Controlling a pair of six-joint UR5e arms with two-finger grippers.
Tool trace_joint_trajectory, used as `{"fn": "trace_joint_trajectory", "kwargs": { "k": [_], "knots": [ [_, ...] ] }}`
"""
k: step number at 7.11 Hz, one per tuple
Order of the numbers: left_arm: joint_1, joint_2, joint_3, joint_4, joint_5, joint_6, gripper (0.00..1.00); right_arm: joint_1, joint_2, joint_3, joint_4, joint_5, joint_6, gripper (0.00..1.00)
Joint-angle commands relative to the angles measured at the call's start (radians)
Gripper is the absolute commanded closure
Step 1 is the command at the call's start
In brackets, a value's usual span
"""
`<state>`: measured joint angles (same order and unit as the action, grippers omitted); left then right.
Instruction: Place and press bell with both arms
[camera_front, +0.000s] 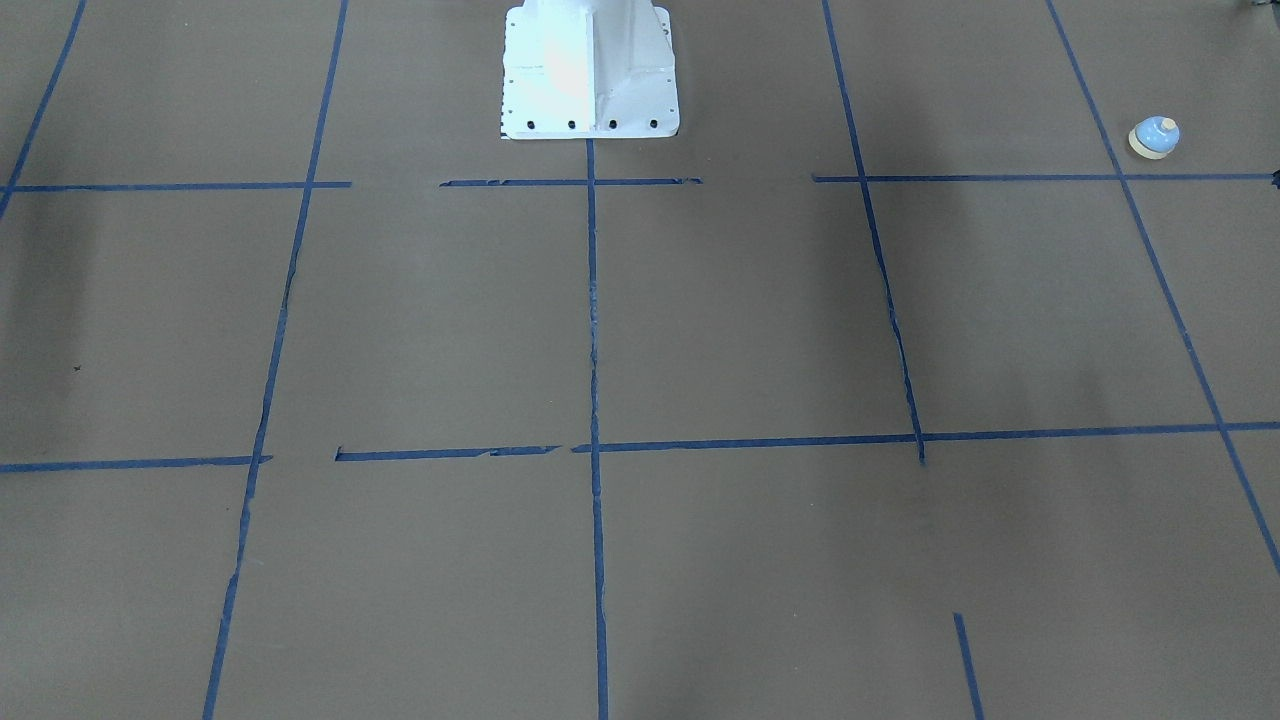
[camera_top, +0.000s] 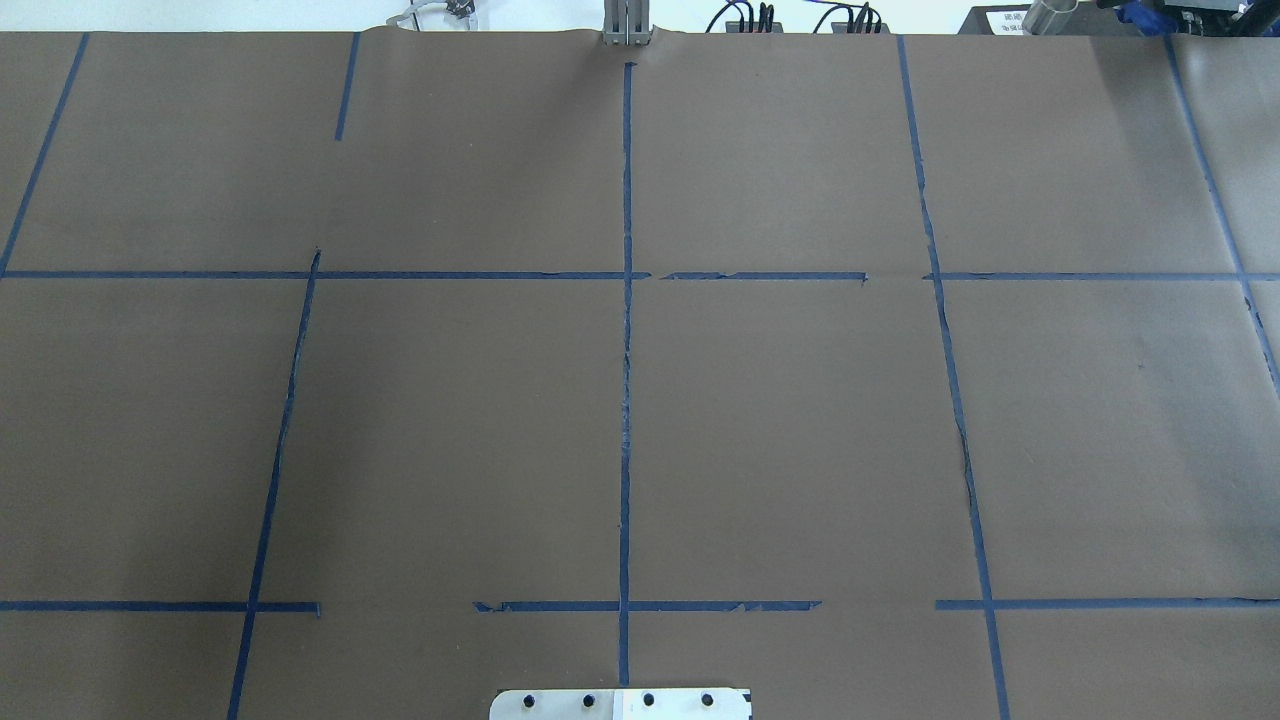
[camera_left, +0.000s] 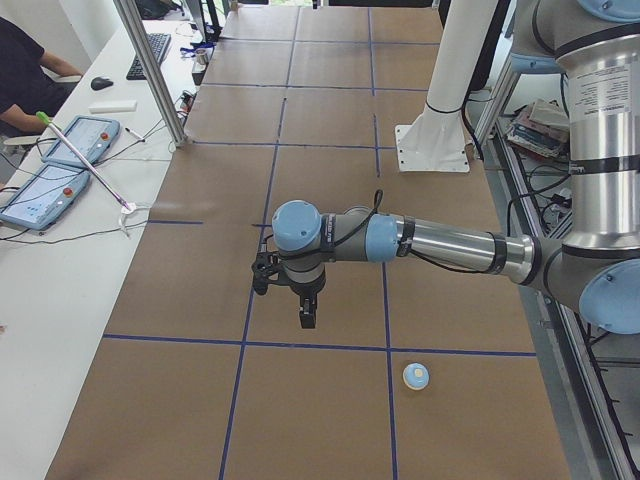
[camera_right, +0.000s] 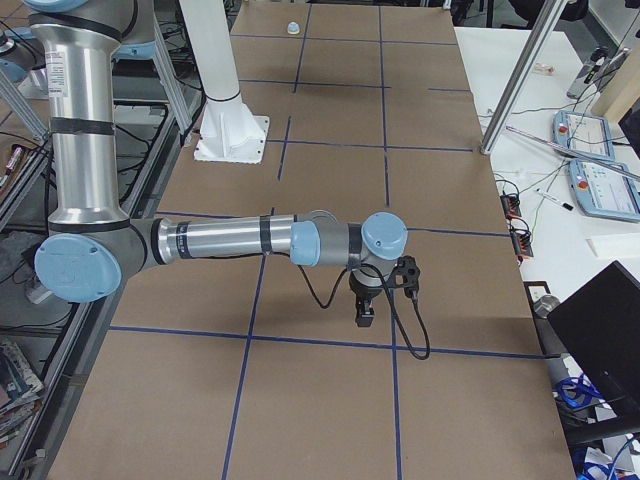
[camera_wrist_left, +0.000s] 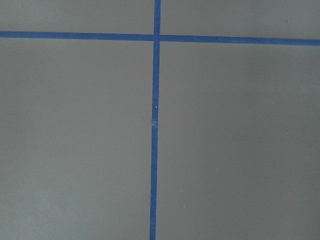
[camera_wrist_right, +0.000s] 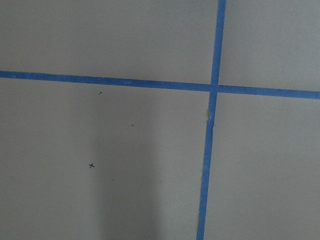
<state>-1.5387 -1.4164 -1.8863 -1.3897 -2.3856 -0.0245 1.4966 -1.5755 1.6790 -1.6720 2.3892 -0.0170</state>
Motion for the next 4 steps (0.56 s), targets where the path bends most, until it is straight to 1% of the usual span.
{"fn": "trace_joint_trajectory", "kwargs": {
  "k": [1, 4],
  "knots": [
    [0.009, 0.011, 0.003, -0.021, 0.032, 0.07, 0.0, -0.002, 0.0, -0.001, -0.002, 0.001, 0.002, 0.0],
    [0.012, 0.014, -0.013, -0.015, 0.039, 0.074, 0.0, -0.004, 0.002, -0.001, 0.0, -0.002, 0.0, 0.0]
  ]
}}
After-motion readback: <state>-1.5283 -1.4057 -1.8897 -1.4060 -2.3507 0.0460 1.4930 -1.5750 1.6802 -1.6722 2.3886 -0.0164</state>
